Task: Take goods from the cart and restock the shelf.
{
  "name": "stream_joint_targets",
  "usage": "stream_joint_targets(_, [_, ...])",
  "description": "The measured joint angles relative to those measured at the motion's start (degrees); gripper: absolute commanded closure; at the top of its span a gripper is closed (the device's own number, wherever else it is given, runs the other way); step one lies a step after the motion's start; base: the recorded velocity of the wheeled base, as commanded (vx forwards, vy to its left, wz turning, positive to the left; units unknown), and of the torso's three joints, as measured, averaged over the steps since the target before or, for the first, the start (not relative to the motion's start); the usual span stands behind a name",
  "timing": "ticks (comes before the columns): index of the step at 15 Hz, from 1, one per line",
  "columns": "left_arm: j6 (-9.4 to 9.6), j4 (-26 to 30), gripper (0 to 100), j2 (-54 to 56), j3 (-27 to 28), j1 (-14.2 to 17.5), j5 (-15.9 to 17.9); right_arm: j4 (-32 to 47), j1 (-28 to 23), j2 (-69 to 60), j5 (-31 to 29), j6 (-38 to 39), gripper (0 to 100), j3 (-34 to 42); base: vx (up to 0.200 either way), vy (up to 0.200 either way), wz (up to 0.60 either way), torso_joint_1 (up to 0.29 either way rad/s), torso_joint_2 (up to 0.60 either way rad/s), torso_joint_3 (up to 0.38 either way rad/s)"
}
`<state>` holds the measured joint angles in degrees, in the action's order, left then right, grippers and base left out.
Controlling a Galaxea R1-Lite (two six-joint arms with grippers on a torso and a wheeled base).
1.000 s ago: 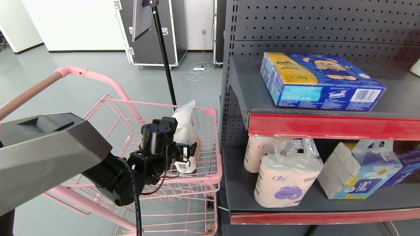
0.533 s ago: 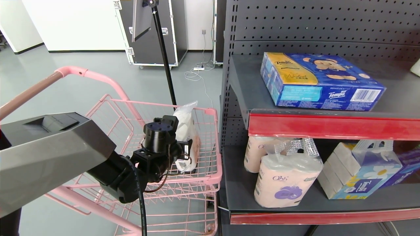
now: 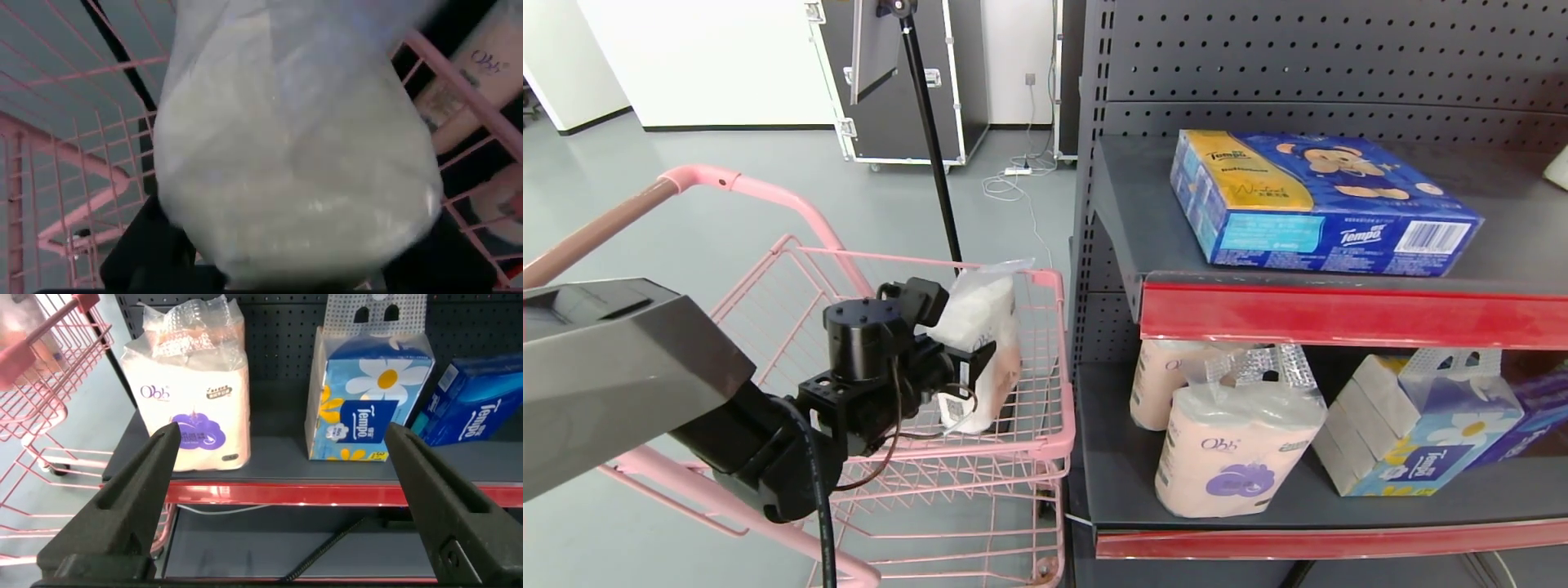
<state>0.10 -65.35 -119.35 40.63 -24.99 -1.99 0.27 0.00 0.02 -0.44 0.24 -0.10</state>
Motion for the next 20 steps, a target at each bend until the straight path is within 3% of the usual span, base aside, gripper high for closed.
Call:
stream_joint_targets(6, [0.52,-0.2,100,5.9,-3.1,2.7,0.4,0.0,0.0,0.0,0.0,-0.1,0,0.0,0.000,0.000,0.00,0.000,0.00,0.000])
stream_joint_targets(9, [0.52,3.2,100,11.4,-4.0,4.0,0.7,0.0,0.0,0.0,0.0,-0.2,0,0.0,0.000,0.000,0.00,0.000,0.00,0.000])
stream_joint_targets(18, [0.06,31.7,100,47.2,-5.2,11.2,3.4,0.0,0.0,0.0,0.0,-0.2,0,0.0,0.000,0.000,0.00,0.000,0.00,0.000])
stream_joint_targets(20, [0.00,41.3,100,56.7,-6.5,12.4,3.5,0.0,0.0,0.0,0.0,-0.2,0,0.0,0.000,0.000,0.00,0.000,0.00,0.000])
